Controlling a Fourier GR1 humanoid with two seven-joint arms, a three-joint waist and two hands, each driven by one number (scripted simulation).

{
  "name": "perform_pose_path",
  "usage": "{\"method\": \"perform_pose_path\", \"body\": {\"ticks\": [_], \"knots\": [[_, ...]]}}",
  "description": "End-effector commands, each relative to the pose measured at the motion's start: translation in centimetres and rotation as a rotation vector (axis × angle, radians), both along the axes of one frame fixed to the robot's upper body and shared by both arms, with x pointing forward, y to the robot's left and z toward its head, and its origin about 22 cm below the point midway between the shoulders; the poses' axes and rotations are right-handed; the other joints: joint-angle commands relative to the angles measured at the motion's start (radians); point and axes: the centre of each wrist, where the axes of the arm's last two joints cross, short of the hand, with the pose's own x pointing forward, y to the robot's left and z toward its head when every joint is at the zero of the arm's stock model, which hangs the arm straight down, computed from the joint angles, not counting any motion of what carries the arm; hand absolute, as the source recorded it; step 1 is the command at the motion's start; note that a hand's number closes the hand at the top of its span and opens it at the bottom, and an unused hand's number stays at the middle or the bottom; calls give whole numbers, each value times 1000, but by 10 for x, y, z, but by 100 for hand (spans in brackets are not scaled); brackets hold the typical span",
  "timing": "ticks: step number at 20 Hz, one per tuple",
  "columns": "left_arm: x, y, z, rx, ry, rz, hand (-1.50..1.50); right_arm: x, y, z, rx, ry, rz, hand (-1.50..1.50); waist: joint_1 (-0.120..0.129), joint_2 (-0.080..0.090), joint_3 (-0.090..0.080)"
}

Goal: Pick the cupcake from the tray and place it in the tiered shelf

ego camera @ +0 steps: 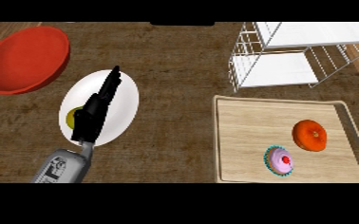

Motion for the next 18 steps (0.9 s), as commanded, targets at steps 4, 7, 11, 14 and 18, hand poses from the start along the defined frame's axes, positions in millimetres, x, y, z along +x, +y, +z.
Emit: {"method": "perform_pose_path", "body": {"ticks": [4,7,11,14,18], "knots": [[12,5,3,10,-11,19,0,4,35,25,-51,-17,-49,-150,-10,-3,1],[-4,6,-2,7,15,-20,0,16,37,27,-60,-23,-74,-150,0,-4,0],[1,15,5,-1,1,7,0,21,41,18,-89,-19,-93,-150,-8,-6,1],[-4,-7,-13,-5,0,18,0,28,48,4,-65,-1,-72,-150,-14,-4,2],[-1,17,10,-9,1,13,0,35,61,-4,-71,2,-70,-150,-9,-5,2]]}}
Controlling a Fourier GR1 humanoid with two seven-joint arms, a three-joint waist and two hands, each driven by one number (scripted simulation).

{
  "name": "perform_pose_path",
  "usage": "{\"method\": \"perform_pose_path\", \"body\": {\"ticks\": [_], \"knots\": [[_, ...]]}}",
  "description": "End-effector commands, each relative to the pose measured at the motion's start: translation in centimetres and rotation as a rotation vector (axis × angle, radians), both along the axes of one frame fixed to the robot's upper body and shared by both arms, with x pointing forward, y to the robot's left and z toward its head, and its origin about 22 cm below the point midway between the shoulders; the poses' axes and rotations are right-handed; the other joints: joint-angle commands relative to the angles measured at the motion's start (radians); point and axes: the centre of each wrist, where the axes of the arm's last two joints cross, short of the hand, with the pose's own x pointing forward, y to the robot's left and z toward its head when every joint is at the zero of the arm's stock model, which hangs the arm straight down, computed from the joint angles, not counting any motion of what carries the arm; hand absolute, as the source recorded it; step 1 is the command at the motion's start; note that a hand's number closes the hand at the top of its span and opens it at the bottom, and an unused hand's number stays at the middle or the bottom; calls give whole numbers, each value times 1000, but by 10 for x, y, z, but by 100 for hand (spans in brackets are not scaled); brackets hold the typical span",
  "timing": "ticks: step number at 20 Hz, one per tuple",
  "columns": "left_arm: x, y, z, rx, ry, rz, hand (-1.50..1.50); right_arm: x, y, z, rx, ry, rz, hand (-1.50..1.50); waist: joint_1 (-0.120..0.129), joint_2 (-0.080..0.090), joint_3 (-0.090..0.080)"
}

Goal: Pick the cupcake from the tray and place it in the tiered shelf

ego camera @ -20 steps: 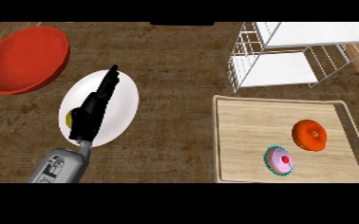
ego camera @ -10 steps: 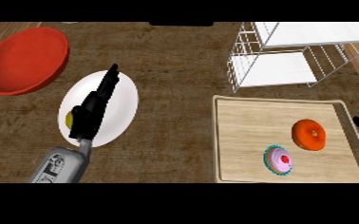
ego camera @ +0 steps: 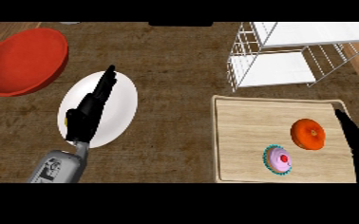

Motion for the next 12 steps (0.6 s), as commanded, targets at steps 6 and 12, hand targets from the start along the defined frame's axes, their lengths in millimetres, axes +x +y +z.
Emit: {"method": "perform_pose_path", "body": {"ticks": [6,12], "knots": [[16,6,-2,15,0,13,0,5,29,-8,-3,86,-152,-150,-11,2,0],[13,-7,2,8,15,13,0,2,38,-24,-21,132,-149,-150,-13,0,1]]}}
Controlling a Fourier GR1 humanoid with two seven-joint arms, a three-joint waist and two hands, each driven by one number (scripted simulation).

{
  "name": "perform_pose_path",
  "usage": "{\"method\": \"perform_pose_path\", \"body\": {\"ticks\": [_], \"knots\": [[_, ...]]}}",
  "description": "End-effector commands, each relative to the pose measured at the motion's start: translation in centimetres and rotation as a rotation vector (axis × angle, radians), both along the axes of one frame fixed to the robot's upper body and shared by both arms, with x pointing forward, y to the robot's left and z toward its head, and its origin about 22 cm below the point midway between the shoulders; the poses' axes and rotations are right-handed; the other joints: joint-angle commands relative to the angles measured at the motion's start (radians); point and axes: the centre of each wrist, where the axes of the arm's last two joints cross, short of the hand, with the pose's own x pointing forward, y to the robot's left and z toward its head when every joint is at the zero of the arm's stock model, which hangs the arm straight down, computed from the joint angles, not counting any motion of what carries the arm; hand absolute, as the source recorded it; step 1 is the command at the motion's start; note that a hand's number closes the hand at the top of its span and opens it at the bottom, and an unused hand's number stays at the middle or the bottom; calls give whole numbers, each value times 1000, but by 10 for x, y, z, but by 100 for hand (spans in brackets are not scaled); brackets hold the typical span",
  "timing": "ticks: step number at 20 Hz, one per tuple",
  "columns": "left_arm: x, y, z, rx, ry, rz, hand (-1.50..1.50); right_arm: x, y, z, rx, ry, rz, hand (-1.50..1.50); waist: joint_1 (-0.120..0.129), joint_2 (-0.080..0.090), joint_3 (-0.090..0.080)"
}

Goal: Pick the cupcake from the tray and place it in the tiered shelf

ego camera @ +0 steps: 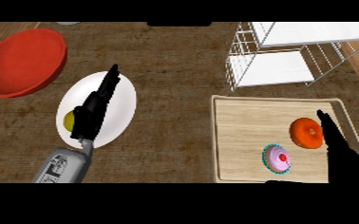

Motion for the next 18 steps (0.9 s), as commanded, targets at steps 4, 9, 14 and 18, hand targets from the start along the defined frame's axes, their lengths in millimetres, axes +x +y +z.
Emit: {"method": "perform_pose_path", "body": {"ticks": [4,9,14,18], "knots": [[-7,15,0,9,4,7,0,6,7,-10,-7,140,-136,-150,2,-1,1],[-5,15,-6,-1,0,-6,0,9,5,-10,-30,178,-138,-150,-2,0,1],[15,5,13,-3,7,12,0,10,18,-40,-26,174,-144,-150,-6,0,1],[-7,19,-2,16,14,8,0,20,29,-37,-44,198,-155,-150,2,0,1]]}}
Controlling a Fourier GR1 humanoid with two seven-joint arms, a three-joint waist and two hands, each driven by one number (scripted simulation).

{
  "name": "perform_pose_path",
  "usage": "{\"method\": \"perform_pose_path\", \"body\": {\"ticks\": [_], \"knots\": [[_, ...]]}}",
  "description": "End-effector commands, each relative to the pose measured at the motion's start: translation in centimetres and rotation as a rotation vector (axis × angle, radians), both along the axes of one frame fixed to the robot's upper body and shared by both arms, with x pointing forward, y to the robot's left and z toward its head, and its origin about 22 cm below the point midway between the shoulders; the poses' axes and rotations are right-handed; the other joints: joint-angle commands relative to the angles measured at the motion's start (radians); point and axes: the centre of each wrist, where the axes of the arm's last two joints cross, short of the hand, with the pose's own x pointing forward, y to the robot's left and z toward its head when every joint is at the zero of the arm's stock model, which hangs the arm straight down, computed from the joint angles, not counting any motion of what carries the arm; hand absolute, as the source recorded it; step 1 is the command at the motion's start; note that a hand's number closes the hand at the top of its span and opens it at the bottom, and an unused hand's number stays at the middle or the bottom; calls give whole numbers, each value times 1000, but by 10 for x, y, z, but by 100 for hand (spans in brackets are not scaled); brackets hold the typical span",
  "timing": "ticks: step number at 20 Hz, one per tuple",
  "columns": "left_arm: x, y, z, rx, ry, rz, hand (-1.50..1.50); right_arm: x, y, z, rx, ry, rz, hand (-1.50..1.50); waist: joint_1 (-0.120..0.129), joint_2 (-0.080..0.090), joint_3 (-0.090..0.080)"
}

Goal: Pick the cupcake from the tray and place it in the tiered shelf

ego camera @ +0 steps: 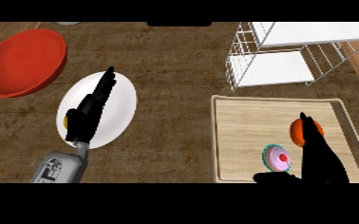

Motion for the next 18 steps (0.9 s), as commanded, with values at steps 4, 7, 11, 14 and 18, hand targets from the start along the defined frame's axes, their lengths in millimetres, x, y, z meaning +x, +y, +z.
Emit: {"method": "perform_pose_path", "body": {"ticks": [4,7,11,14,18], "knots": [[25,-2,8,-7,-5,6,0,6,-8,-15,-4,107,-95,-150,-8,1,0],[-4,-14,-10,2,-12,-4,0,16,-10,-11,4,106,-108,-150,-1,0,0],[-5,-16,3,-2,-11,25,0,6,-3,-29,22,104,-101,-150,-2,-1,1],[-11,0,-2,4,-2,-10,0,-1,-7,-38,23,112,-85,-150,-3,-1,1],[4,-14,-3,6,-5,3,0,2,1,-32,24,143,-79,-150,-5,0,0]]}}
